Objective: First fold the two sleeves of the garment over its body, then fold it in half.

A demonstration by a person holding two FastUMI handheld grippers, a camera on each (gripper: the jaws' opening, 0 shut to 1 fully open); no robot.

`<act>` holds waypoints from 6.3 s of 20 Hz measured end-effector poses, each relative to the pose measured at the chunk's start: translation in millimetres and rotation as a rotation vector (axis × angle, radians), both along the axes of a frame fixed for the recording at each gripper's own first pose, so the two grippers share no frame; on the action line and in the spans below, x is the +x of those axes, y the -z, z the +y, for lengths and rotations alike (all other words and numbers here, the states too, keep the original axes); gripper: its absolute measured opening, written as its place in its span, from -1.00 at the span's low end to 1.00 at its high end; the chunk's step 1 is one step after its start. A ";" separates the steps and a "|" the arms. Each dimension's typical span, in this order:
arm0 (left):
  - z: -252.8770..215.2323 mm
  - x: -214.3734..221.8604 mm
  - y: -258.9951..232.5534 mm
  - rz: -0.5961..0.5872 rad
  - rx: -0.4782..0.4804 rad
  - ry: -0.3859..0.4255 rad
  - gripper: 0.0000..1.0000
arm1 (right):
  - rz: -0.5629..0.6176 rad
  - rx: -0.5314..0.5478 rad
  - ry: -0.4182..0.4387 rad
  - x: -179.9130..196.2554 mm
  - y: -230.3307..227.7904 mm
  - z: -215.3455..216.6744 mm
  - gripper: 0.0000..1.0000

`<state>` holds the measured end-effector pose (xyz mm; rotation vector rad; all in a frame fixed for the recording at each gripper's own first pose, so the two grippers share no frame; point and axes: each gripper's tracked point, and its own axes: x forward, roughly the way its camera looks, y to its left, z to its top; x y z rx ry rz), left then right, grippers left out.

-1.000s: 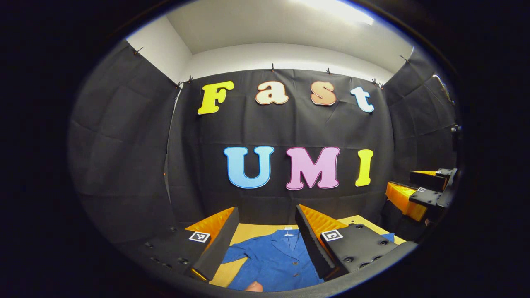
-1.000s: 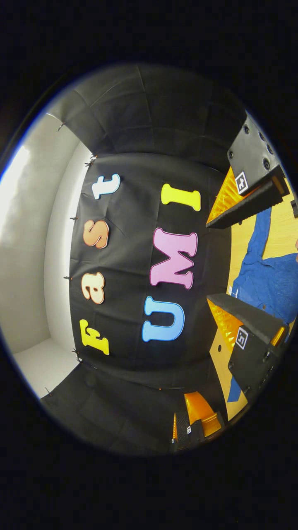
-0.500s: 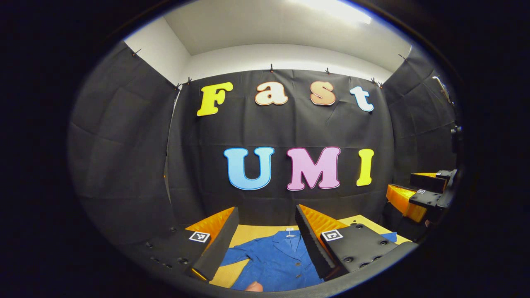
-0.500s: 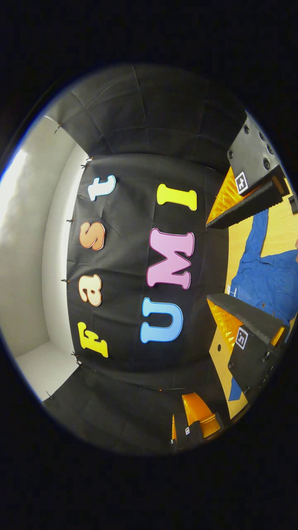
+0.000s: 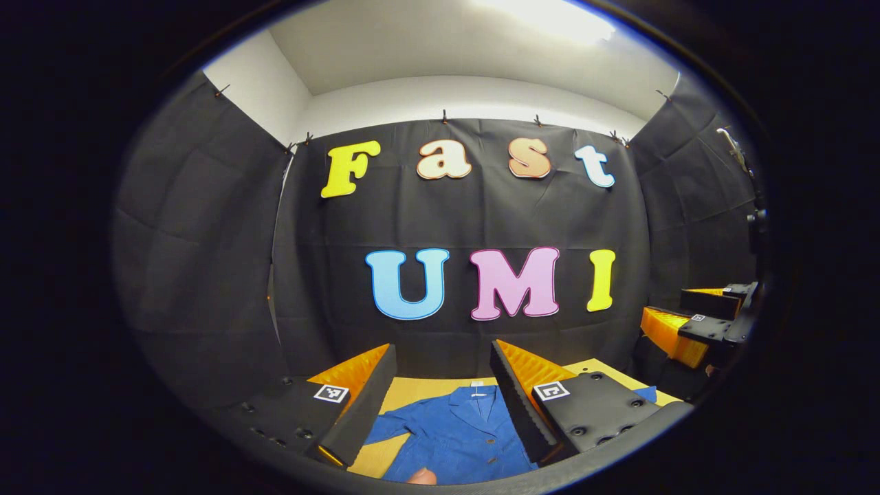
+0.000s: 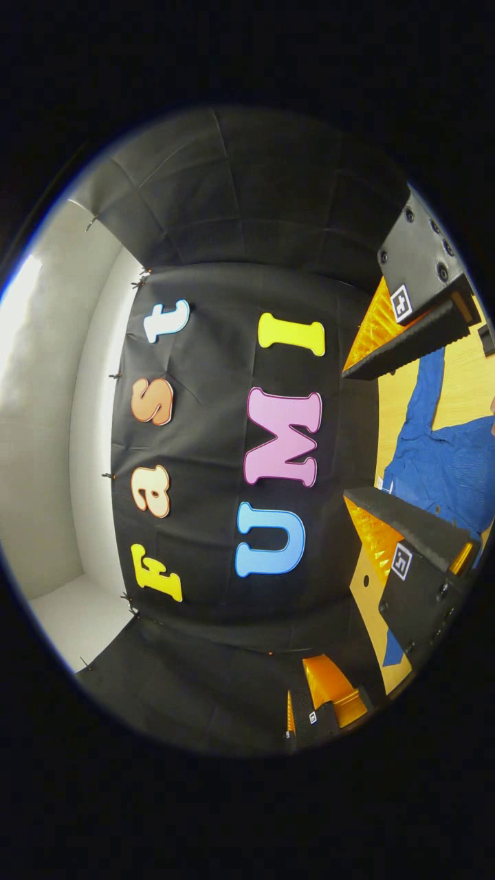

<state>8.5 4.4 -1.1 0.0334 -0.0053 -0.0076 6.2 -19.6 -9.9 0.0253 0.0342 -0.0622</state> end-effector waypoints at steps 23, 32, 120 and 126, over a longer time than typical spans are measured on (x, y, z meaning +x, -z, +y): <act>3.8 -13.3 1.6 -0.008 -0.036 0.002 0.60 | -0.003 -0.044 0.047 -11.8 -0.1 -22.9 0.99; -32.0 11.8 3.2 0.007 -0.023 0.123 0.60 | -0.003 -0.089 0.181 -23.3 17.7 -80.4 0.99; -33.0 146.7 28.8 0.093 -0.091 0.236 0.60 | 0.523 0.221 0.188 117.9 231.7 -100.7 -0.96; 26.2 144.6 44.1 0.113 -0.103 0.136 0.60 | 0.466 0.172 0.052 160.6 196.2 -28.0 -0.96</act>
